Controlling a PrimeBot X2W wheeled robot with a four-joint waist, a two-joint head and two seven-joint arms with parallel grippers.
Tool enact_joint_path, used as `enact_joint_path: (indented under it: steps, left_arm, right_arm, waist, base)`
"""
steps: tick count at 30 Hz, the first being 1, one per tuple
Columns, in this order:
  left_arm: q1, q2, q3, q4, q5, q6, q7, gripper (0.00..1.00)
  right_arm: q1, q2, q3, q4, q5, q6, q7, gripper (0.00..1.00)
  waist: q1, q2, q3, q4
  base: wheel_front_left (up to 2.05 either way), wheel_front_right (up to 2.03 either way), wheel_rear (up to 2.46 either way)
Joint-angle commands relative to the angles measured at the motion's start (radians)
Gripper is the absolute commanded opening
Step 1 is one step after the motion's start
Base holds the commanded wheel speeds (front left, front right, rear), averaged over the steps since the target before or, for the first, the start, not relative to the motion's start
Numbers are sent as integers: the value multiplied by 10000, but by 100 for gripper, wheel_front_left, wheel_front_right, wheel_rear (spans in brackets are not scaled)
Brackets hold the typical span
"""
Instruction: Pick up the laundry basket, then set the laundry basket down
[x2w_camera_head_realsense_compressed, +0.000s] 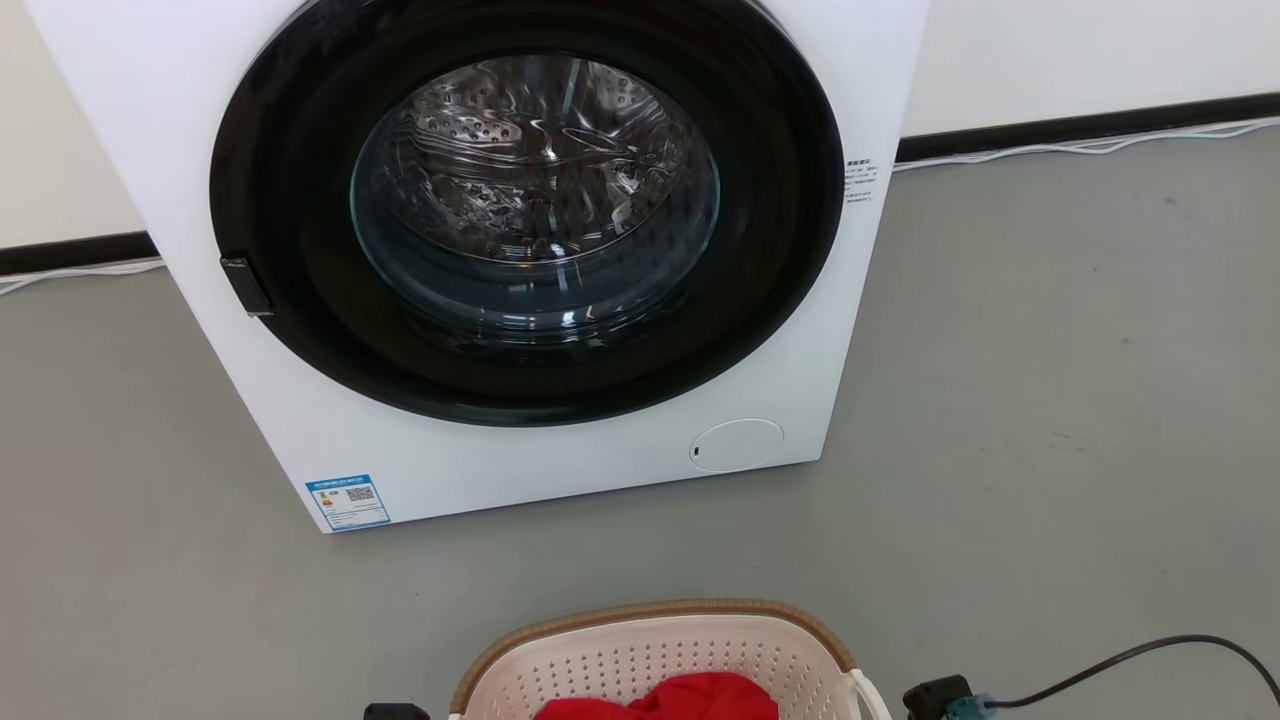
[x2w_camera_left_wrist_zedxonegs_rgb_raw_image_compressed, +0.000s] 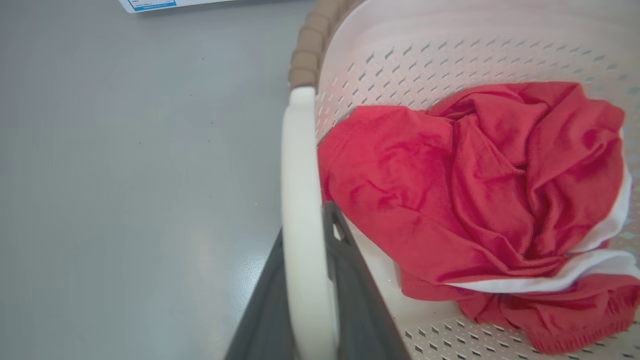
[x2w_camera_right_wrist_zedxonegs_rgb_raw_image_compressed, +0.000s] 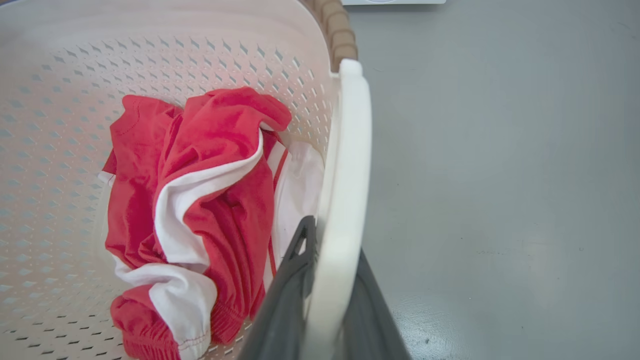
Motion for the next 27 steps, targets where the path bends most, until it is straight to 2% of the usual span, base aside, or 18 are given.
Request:
enact_joint_path:
  steps: [1,27]
  left_arm:
    - [-346,-100,108,-262,-31,-104,-193,0]
    - [-493,-101,-285,-74,-406,-130,-299,0]
  right_arm:
    - [-69,270,397,-193,20,177,-112,0]
    - [-429,270,1087,553,794,177,-664,0]
  waist:
    - [0,-1,3,-13]
    - [0,-1,21,58]
  base:
    - [0,0,0]
    - [0,0,0]
